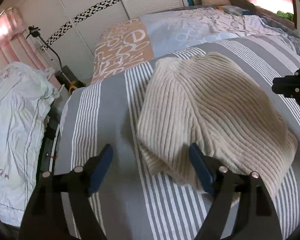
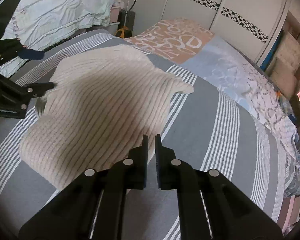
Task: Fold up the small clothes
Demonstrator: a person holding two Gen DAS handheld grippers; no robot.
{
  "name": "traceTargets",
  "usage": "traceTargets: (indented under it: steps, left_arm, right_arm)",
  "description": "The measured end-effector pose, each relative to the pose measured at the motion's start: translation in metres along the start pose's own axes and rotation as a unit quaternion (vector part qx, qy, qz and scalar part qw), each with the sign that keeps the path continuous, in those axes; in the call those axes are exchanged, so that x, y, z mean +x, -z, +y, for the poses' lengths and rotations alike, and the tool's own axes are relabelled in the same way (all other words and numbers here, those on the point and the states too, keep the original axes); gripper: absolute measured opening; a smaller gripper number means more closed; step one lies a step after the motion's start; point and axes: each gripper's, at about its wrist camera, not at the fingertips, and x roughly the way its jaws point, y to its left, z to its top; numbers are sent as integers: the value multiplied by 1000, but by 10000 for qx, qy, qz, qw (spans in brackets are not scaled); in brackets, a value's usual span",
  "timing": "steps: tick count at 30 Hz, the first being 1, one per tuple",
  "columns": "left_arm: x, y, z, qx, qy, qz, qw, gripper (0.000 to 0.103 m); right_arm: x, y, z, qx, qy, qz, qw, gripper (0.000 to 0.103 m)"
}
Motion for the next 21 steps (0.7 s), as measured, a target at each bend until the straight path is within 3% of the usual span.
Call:
traceTargets:
  steps: [3,5,6,11,14,21]
  left_arm:
    - [-5,6,3,-93,0,59,9999,82]
    - [-8,9,4,-145,-29,65,9999,92]
    - [-10,11,6,-201,-78,46,9998,93]
    - [-13,24,13,-494,56,171,9986,93]
    - [-15,31,15,-678,82,221,9974,93]
    - [-20,38,23,-1222,639,238,9902,93]
  right_arm:
    - [-4,1,-1,36,30,-75,10000,19]
    - [-7,1,-2,98,27,-143,9998,38]
    - [-8,2,-2,124,15,-162,9998,41]
    - [-19,8,-7,438,50,-373,9983,81]
    - [-26,16,-13,730,39,-574,9957,91]
    - [-23,31,-25,1243,-60,-581,9905,94]
